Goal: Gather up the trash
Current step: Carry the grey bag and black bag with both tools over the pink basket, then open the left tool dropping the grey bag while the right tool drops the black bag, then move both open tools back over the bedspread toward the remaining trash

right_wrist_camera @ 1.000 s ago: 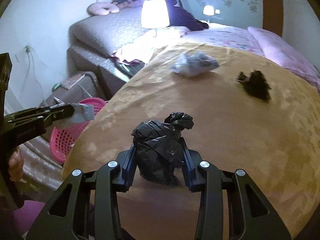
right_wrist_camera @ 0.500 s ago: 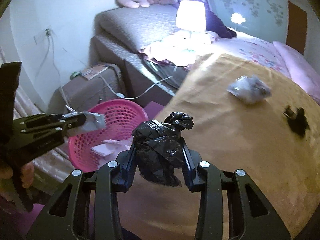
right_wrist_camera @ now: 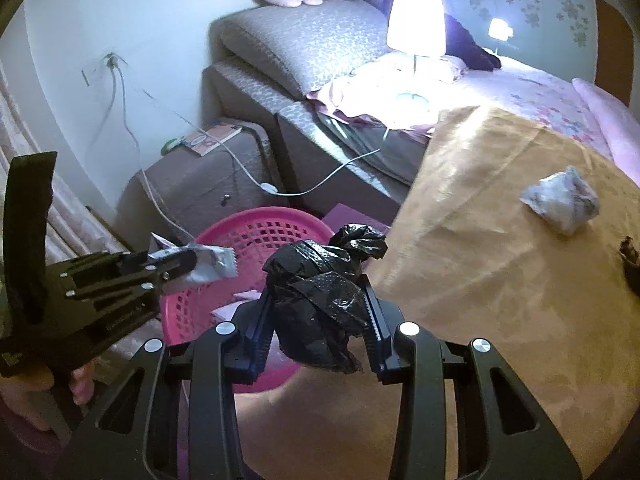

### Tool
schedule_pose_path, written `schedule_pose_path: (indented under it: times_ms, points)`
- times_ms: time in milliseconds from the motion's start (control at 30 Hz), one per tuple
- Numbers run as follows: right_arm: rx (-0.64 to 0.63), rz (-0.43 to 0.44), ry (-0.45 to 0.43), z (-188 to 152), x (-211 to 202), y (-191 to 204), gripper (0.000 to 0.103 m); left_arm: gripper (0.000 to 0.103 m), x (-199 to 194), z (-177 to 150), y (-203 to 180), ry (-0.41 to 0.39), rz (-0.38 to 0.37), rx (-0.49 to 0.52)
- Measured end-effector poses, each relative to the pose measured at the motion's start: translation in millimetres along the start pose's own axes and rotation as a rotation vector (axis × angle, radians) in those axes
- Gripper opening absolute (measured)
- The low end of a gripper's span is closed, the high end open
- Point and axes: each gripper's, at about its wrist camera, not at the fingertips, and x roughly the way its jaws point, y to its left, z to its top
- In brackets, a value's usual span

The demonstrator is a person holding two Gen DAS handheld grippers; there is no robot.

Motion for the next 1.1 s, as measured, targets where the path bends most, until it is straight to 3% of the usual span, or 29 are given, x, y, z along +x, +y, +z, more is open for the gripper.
schedule_pose_path:
  times_ms: [367, 433, 600, 700, 1100]
  points:
    - [-0.032, 0.045, 0.054, 4.6, 22.3, 15.6, 0.039, 0.022, 11.6, -4.6, 4.6, 0.039, 0.002, -0.015]
    - [-0.034, 0.053, 0.059, 5.0, 23.9, 17.4, 0.044, 0.022, 11.6, -4.2, 5.9, 0.040, 0.000, -0.020]
    - [-0.030, 0.062, 0.052, 5.4, 23.7, 19.8, 0.059, 0.040, 9.7, -4.2, 13.0, 0.034, 0.012, -0.049]
    - [-0.025, 0.057, 0.046, 5.0, 23.0, 20.3, 0.062, 0.053, 8.7, -3.8, 16.0, 0.028, 0.027, -0.067]
    - [-0.006, 0.034, 0.019, 1.5, 12.2, 11.8, 0.064, 0.069, 5.1, -2.1, 18.9, 0.010, 0.051, -0.090]
